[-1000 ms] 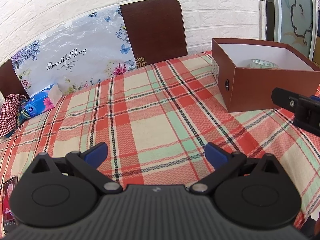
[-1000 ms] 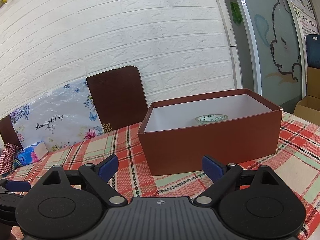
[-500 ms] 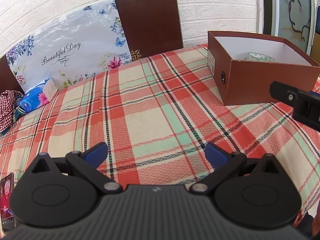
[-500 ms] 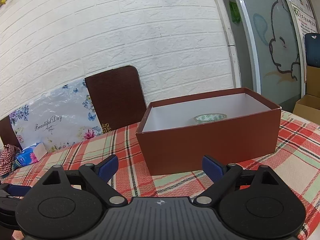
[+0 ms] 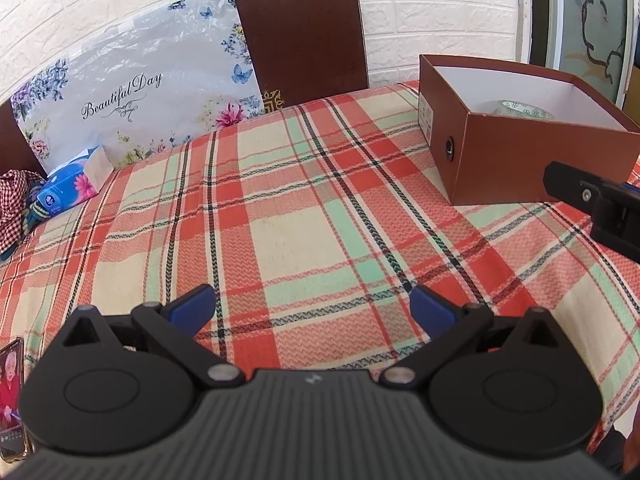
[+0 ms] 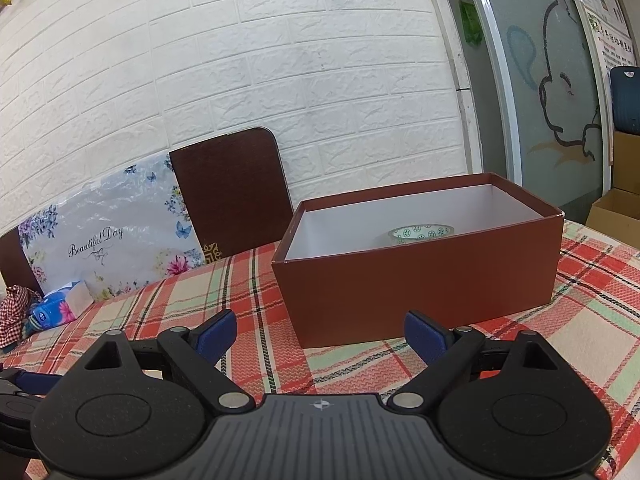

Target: Organize objects

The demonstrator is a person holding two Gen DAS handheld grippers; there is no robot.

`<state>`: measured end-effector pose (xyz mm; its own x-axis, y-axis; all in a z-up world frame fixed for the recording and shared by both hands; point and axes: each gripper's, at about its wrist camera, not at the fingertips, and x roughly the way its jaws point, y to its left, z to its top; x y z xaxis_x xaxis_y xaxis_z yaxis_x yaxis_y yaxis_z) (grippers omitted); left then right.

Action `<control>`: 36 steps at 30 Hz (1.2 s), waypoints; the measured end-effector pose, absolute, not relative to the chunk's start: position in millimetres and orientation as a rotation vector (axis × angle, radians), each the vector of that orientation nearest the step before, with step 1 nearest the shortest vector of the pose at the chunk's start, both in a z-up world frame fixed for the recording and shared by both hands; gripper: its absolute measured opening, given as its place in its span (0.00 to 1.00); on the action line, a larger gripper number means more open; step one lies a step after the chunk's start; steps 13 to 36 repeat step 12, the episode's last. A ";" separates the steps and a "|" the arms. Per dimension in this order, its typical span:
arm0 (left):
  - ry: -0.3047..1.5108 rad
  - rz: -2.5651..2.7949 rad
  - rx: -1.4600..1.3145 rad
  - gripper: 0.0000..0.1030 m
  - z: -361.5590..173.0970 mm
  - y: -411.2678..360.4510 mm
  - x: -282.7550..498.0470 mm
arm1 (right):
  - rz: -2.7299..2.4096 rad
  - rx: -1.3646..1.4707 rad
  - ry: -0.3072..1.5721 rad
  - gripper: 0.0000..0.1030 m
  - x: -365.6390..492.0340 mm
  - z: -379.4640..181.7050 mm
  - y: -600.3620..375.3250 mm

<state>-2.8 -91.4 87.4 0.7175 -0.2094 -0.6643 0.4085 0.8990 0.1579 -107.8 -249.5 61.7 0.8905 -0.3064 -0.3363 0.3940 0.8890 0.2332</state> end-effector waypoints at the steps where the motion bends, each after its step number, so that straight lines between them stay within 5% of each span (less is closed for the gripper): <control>1: 0.702 -0.350 0.298 1.00 86.6 -90.6 -1.6 | -0.369 0.302 0.298 0.88 -107.9 61.4 -249.6; 36: 0.765 -0.377 0.223 1.00 79.2 -84.5 6.3 | -0.374 0.293 0.309 0.88 -105.2 58.3 -242.5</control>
